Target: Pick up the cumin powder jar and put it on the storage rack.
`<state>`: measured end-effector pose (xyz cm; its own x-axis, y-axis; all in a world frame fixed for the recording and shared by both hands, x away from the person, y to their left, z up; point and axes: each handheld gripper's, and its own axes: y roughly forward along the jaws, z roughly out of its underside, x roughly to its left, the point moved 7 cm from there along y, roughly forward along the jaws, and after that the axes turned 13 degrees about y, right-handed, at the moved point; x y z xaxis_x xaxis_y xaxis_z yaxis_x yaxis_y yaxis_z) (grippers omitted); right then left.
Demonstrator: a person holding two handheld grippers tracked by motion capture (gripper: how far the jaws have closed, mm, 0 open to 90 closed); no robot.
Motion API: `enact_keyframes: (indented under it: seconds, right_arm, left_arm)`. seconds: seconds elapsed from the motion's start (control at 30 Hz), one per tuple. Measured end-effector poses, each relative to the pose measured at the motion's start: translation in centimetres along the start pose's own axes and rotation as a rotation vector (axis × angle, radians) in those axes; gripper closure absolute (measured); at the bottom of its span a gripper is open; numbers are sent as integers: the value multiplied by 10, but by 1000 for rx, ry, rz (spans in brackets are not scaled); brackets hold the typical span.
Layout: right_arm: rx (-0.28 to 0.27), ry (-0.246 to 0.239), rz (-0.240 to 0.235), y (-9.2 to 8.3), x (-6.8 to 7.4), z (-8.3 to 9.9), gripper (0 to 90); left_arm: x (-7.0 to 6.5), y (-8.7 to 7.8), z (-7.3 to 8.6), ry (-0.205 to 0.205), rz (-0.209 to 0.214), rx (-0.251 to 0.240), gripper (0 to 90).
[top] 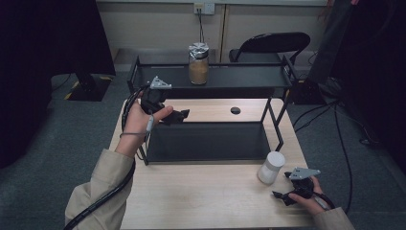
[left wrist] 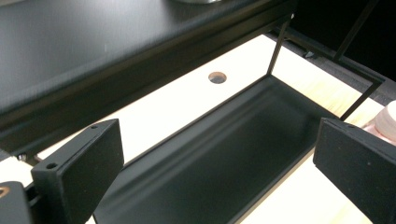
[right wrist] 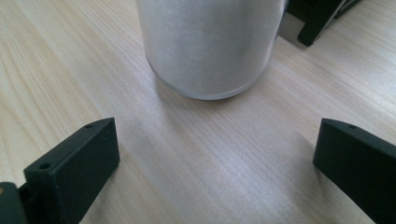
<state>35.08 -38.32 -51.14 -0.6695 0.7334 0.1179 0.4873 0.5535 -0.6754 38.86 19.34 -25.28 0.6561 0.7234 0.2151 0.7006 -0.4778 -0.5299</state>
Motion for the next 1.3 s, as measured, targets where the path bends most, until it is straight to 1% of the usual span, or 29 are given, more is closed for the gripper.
enact_keyframes:
  seconds: [0.03, 0.2, 0.3, 0.4, 0.5, 0.57, 0.67, 0.87, 0.97, 1.03, 1.3]
  right_arm:
    - [0, 0, 0, 0, 0, 0, 0]
    - [0, 0, 0, 0, 0, 0, 0]
    - [0, 0, 0, 0, 0, 0, 0]
    - [2, 3, 0, 0, 0, 0, 0]
    - [3, 1, 0, 0, 0, 0, 0]
    - [3, 1, 0, 0, 0, 0, 0]
    - [3, 1, 0, 0, 0, 0, 0]
    - [3, 1, 0, 0, 0, 0, 0]
    - [3, 1, 0, 0, 0, 0, 0]
    - [3, 1, 0, 0, 0, 0, 0]
    - [3, 1, 0, 0, 0, 0, 0]
  left_arm:
    - [-1, 0, 3, -4, 0, 1, 10]
    - [-5, -1, 20, 1, -8, 10, 10]
    - [-8, 0, 32, -6, -3, 9, 10]
    - [-9, 0, 42, -5, 0, 14, 10]
    - [-13, 2, 54, -16, 9, 14, 11]
    - [-15, 3, 60, -14, 11, 13, 11]
    - [-19, 3, 69, -7, 12, 17, 12]
    - [-26, 3, 86, -12, 23, 21, 12]
    - [-28, 3, 95, -18, 27, 10, 12]
    - [-29, 3, 100, -12, 33, 9, 12]
    - [-34, 5, 120, -36, 43, 12, 12]
